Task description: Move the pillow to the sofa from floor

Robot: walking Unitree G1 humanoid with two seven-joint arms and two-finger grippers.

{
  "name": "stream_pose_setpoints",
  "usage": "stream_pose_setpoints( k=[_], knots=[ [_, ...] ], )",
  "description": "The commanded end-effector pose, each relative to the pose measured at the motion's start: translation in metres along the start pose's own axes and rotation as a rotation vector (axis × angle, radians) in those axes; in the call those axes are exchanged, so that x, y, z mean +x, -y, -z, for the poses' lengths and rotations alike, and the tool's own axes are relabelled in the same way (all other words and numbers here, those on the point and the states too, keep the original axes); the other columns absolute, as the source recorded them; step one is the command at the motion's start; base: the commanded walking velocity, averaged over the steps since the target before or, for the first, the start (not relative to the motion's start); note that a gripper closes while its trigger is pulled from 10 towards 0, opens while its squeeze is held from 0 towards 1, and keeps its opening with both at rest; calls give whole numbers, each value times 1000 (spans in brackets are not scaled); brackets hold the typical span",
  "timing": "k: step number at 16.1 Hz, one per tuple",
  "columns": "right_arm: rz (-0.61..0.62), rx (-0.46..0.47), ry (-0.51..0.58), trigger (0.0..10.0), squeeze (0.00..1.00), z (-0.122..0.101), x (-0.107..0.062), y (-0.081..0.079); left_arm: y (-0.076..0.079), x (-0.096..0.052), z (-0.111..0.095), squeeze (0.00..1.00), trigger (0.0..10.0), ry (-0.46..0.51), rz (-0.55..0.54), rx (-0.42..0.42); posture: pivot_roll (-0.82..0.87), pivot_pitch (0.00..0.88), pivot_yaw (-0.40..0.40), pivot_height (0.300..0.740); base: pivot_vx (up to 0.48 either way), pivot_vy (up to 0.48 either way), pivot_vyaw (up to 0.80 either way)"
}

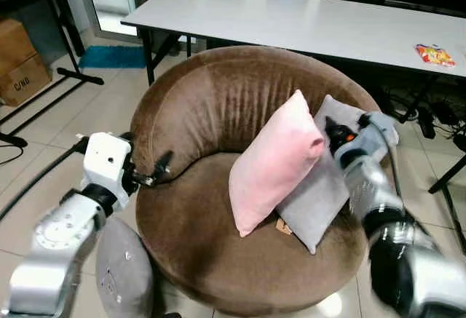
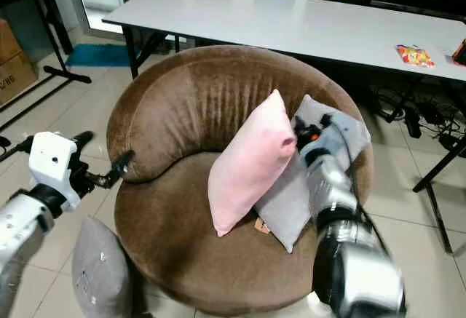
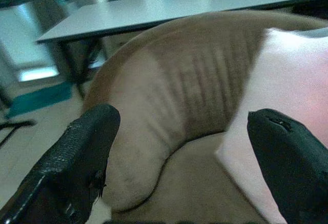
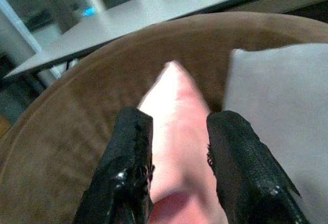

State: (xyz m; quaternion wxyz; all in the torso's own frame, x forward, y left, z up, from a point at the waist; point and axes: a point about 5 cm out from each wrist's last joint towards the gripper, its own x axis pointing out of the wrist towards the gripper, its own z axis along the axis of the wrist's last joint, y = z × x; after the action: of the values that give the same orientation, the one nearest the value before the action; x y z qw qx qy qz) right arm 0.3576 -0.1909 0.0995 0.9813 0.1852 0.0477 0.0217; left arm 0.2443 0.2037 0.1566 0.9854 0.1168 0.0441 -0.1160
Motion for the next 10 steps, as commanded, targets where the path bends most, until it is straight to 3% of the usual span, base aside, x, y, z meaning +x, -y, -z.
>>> stream_pose_setpoints(
  k=[1,3,6,7,10],
  knots=[
    [-96,-67,31,10000,0,-8,-5,-20,1,0,7,0,10000,-38,-49,18,23,0,-64,740,0,0,0],
    [-146,-130,41,10000,0,-1,-26,-39,7,-2,13,0,10000,-53,-75,29,18,0,-68,740,0,0,0],
    [-155,-108,25,10000,0,9,-44,-49,11,-2,12,0,10000,-39,-88,23,18,0,-73,740,0,0,0],
    [-183,-145,-9,10000,0,20,-57,-57,13,-1,12,0,10000,-33,-103,24,21,0,-74,740,-251,0,0],
    [-185,-171,-37,10000,0,16,-65,-65,15,0,11,0,10000,-28,-113,35,22,0,-73,740,-261,0,0]
  ],
)
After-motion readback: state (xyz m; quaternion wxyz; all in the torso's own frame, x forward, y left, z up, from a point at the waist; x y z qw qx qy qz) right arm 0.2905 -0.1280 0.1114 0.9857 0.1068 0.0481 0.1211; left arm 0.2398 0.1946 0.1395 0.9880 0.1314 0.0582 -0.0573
